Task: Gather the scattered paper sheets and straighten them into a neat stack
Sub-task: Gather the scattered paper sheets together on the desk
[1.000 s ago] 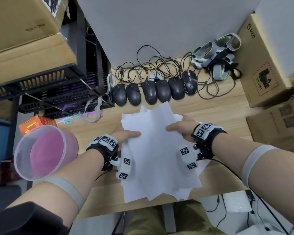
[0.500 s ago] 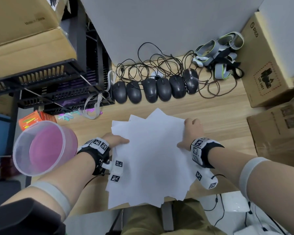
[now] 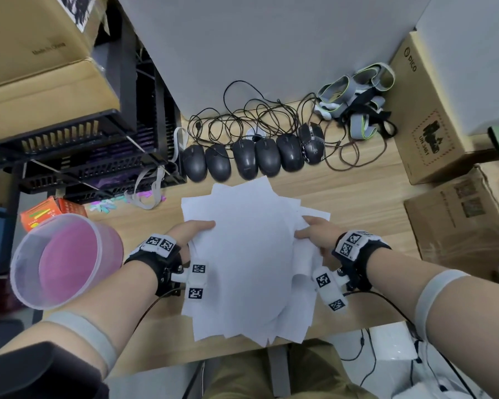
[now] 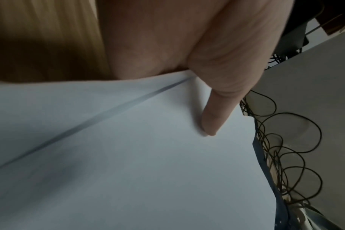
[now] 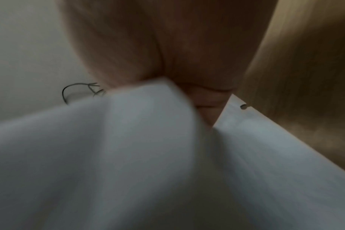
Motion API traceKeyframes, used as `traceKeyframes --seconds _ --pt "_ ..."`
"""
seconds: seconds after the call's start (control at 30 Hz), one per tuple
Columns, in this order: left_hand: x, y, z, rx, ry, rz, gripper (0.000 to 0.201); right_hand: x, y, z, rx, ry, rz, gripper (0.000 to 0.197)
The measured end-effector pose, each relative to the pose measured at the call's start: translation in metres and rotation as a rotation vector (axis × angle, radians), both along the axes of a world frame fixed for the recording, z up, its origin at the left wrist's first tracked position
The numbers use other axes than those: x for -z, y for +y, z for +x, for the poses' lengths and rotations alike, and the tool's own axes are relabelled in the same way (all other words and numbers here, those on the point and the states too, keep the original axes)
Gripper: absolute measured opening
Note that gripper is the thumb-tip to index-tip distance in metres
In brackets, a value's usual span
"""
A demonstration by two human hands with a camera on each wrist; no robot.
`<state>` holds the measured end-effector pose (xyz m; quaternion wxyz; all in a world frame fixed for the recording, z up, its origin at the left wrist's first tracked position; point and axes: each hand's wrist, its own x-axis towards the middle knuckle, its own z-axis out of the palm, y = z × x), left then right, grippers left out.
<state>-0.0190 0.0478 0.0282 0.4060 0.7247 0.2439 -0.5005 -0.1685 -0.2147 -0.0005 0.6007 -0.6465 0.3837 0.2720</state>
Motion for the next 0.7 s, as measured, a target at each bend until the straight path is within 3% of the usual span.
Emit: traceKeyframes --seconds 0.13,0.27,0.4,0.5,0.57,0.63,0.7 --pt "0.003 0.000 0.008 0.039 -0.085 0.061 0.048 -0.001 -0.002 -0.010 0.052 0.009 0.022 0.032" --pt "0.008 -0.006 0.010 0.094 -0.129 0.103 0.055 0.000 -0.005 -0.037 0.075 0.062 -0.088 0.028" --pt "0.041 -0.010 0.011 0.220 -0.207 0.070 0.072 -0.002 0.003 -0.059 -0.052 0.105 -0.215 0.028" --pt "0.018 -0.038 -0.006 0.318 -0.293 0.085 0.058 -0.002 0.012 -0.061 -0.064 0.177 -0.422 0.031" --pt "0.011 -0.056 -0.016 0.362 -0.327 0.104 0.044 -0.002 0.015 -0.055 -0.068 0.290 -0.552 0.048" --pt "0.015 -0.069 -0.021 0.386 -0.341 0.121 0.041 -0.005 0.016 -0.048 0.025 0.371 -0.528 0.060" --pt "0.017 -0.079 -0.025 0.389 -0.342 0.117 0.041 -0.007 0.015 -0.042 0.048 0.396 -0.443 0.060"
